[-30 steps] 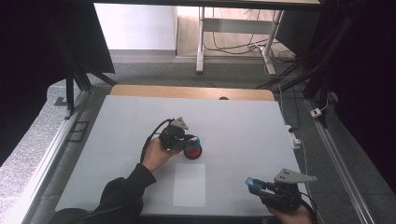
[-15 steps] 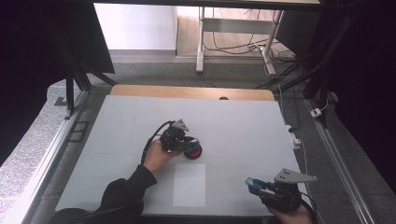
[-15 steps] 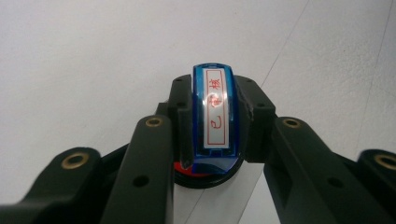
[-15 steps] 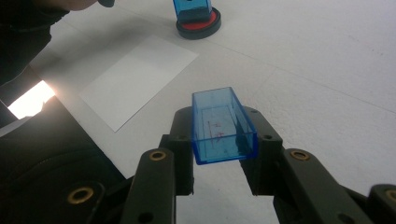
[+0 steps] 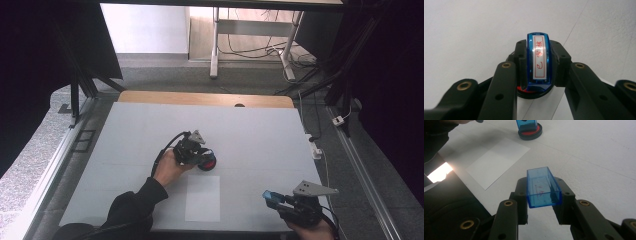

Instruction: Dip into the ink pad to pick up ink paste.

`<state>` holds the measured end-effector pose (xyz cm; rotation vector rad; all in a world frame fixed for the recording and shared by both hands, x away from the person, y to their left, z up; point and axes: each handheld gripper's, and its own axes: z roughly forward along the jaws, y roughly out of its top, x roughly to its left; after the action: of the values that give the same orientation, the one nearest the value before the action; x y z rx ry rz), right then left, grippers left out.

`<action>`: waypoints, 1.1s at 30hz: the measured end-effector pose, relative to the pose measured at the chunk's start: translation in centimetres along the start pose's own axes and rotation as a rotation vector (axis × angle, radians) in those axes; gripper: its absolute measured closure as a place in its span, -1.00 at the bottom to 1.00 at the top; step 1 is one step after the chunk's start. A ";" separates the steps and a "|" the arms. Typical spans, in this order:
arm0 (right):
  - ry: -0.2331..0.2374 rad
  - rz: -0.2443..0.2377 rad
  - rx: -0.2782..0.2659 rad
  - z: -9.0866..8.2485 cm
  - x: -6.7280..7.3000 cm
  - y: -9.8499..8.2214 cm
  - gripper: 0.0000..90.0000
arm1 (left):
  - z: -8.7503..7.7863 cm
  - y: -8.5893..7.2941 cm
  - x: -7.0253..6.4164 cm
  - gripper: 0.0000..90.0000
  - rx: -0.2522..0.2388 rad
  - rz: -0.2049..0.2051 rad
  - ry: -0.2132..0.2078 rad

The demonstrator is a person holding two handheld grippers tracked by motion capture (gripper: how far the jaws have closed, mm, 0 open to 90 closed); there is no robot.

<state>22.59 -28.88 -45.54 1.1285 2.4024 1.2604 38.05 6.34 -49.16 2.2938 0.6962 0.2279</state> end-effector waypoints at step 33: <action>0.006 -0.005 0.005 0.1 0.0 0.0 0.51 | 0.1 -0.8 1.6 0.56 -0.047 -0.110 -0.091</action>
<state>22.63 -28.82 -45.57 1.1213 2.4127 1.2580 39.13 7.62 -49.87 2.1992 0.7601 0.0868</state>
